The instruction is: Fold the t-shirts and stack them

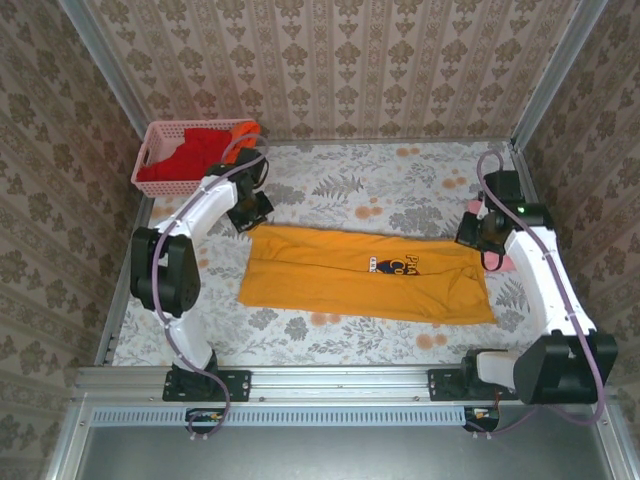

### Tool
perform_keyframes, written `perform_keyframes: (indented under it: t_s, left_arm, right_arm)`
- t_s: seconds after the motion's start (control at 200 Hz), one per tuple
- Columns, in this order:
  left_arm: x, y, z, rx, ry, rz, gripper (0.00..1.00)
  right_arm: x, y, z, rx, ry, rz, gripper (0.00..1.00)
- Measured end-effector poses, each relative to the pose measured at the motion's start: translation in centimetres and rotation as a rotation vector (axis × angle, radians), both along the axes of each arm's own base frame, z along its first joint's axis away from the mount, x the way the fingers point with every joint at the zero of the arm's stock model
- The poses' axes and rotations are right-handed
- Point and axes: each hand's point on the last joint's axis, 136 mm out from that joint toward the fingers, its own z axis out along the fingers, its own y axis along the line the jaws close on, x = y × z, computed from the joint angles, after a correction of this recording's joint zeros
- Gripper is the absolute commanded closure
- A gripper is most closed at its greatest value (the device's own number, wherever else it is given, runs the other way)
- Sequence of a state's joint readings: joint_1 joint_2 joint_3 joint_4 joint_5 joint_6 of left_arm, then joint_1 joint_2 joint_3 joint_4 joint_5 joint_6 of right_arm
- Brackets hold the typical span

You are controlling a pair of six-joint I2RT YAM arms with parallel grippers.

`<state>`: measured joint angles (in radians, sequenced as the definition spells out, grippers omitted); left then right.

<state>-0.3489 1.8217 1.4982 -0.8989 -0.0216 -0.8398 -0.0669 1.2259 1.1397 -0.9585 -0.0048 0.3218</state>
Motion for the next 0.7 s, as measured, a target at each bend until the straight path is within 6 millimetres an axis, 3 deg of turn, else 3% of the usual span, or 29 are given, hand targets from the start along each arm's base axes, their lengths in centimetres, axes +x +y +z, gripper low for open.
perform_keyframes:
  t_s: [0.41, 0.7]
  left_arm:
    - [-4.6, 0.8, -1.7, -0.009, 0.052, -0.017, 1.00]
    - [-6.8, 1.0, -2.7, -0.029, 0.091, -0.024, 1.00]
  right_arm:
    - [-4.8, 0.9, -1.7, 0.052, 0.064, -0.035, 1.00]
    - [-7.4, 1.1, -3.1, 0.067, 0.124, -0.065, 1.00]
